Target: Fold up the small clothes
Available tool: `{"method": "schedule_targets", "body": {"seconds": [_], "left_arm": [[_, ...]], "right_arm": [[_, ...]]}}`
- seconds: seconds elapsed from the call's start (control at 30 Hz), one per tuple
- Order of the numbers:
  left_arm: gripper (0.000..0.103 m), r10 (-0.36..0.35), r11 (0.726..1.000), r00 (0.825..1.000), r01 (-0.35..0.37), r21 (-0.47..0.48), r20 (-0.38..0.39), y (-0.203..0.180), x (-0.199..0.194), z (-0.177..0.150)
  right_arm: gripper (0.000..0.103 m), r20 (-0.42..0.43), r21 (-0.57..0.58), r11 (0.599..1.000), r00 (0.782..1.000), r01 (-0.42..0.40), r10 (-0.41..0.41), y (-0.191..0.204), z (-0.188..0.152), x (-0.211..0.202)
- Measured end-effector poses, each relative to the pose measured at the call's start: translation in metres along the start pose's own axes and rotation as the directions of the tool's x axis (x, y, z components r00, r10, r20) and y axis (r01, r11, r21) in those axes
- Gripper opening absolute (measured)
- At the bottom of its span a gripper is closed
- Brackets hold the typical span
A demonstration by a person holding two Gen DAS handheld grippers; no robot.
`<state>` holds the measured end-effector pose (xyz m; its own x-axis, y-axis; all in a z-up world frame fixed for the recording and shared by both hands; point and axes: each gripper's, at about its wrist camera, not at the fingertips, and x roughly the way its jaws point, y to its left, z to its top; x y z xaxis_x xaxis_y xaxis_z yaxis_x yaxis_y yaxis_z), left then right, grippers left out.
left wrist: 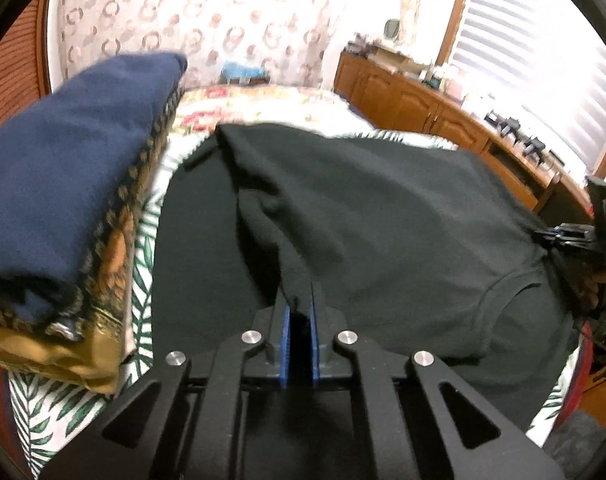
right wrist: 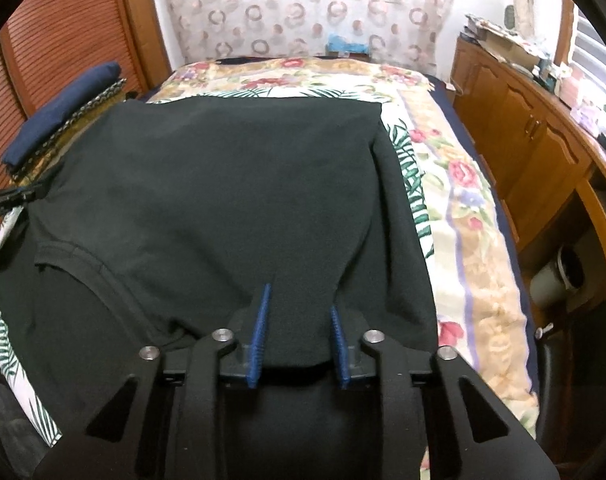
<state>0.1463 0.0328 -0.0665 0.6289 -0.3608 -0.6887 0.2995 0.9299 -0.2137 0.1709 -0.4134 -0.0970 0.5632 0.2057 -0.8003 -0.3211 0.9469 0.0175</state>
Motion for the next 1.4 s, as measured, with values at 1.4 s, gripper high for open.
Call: {"method": "schedule_targets", "body": {"seconds": [1.4], "left_arm": [[0.01,0.092,0.996,0.995,-0.092,-0.003,0.037,-0.014,-0.076,-0.074]], "right_arm": [[0.007,0.155,-0.069,0.998,0.988,-0.008,0.018,0.049,-0.065,-0.096]]}}
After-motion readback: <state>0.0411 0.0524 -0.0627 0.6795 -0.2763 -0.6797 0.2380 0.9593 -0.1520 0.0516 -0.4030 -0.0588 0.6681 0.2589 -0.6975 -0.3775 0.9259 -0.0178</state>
